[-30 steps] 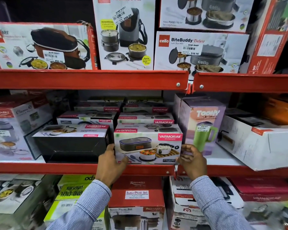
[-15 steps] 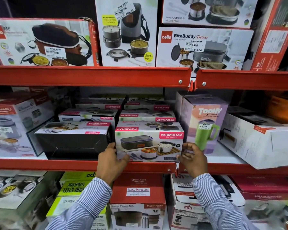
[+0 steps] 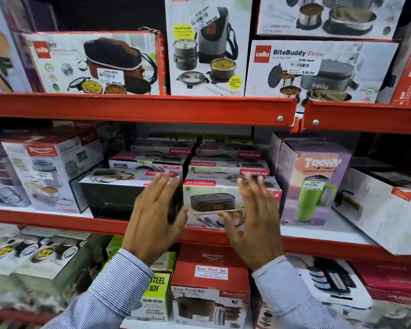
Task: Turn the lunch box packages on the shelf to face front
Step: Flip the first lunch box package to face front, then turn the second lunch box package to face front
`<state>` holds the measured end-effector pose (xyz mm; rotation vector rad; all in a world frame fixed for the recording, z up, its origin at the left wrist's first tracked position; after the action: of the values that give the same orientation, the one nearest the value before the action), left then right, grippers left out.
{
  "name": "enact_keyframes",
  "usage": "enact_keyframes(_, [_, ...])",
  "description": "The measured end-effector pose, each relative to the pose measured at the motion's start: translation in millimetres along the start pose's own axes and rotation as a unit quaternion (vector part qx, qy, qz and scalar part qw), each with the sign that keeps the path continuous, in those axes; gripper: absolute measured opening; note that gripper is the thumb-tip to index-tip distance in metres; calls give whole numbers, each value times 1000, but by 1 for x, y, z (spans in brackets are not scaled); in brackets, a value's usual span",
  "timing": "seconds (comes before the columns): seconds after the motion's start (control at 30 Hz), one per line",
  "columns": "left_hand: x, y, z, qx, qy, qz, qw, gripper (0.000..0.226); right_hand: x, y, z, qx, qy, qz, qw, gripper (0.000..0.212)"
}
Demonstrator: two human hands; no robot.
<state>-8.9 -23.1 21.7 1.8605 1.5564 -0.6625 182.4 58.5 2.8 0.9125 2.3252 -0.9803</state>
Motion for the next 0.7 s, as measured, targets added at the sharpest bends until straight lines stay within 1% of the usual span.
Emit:
enact_keyframes(0.07, [-4,-12,3,23,-14,-68,997,76,16,-25,-5,-51,-24,70,996,77])
enact_keyframes(0.17, [-12,-38,12,18,-47,-130,990,84,38,-52,-7,-82,-47,118,988,78])
enact_keyframes(0.23, [-21,-63,21,5,-50,-147,988,85,52,-68,-8,-84,-55,127,987,78])
enact_keyframes(0.33, [-32,-104,34,-14,-35,-131,991,83,68,-86,-7,-60,-57,100,992,73])
enact_keyframes(0.4, [-36,-138,41,-33,-26,-86,995,82,76,-98,-6,-34,-47,62,996,66])
enact_keyframes(0.5, [-41,-183,48,-57,-19,-9,998,86,84,-113,-7,62,-31,-8,998,54])
enact_keyframes(0.6, [-43,-221,48,-82,-26,35,996,88,93,-128,-10,142,-26,-15,989,50])
enact_keyframes(0.7, [-40,-249,42,-116,-59,44,991,90,92,-137,-13,207,-18,-13,978,49])
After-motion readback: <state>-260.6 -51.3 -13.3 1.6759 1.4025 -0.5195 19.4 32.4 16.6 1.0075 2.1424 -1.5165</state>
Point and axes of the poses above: each hand's wrist, its own z-axis away from the middle knuckle, its own x-axis out of the palm, y = z × x, the point moved 6 cm from there along -z, towards the middle knuckle, and after that the axes turned 13 degrees about x, right-handed, at the moved point
